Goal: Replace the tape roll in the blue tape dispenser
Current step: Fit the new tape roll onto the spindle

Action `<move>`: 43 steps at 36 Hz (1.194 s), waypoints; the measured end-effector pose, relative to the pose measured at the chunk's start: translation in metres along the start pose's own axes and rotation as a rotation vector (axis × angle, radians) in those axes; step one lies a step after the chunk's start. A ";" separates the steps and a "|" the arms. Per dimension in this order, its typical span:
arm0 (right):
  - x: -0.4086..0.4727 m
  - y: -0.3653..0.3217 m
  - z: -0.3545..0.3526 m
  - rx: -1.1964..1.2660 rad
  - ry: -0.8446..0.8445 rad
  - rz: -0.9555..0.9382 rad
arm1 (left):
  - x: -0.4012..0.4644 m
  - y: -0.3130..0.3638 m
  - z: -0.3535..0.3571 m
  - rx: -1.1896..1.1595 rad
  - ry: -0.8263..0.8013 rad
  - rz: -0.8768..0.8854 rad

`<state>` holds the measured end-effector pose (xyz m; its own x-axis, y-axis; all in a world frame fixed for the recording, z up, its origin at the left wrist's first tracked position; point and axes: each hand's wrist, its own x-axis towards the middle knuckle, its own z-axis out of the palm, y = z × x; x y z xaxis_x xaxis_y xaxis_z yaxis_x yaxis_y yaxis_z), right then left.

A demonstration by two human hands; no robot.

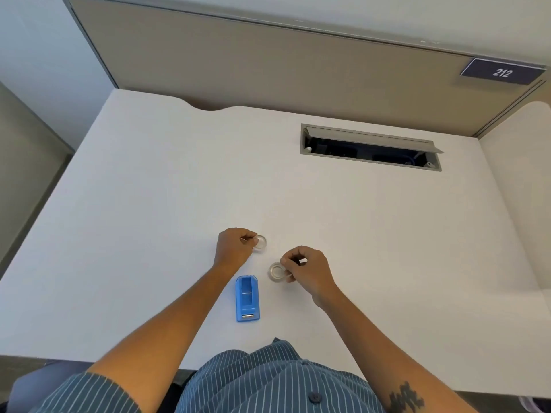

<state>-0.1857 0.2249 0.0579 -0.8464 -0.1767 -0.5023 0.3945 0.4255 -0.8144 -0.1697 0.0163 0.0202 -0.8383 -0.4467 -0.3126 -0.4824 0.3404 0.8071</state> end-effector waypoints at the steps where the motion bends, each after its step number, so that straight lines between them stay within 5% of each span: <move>1: -0.001 0.001 0.000 -0.005 0.008 -0.014 | 0.002 -0.001 0.001 0.035 -0.004 0.008; 12: -0.004 0.004 -0.010 -0.032 0.050 -0.034 | 0.011 -0.002 0.007 0.213 -0.020 0.118; 23: -0.001 0.011 -0.016 0.086 0.104 0.002 | -0.002 -0.001 0.012 0.123 -0.013 0.207; 29: -0.002 0.015 -0.024 0.063 0.160 -0.048 | -0.017 -0.002 0.016 0.183 -0.213 0.427; 35: -0.005 0.015 -0.030 0.144 0.175 -0.008 | -0.026 -0.001 0.019 0.417 -0.502 0.415; 43: -0.012 0.015 -0.030 0.217 0.230 0.011 | -0.037 0.000 0.024 0.504 -0.543 0.427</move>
<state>-0.1808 0.2598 0.0606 -0.8908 0.0430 -0.4524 0.4500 0.2226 -0.8649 -0.1448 0.0526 0.0199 -0.9174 0.2181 -0.3328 -0.0449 0.7744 0.6311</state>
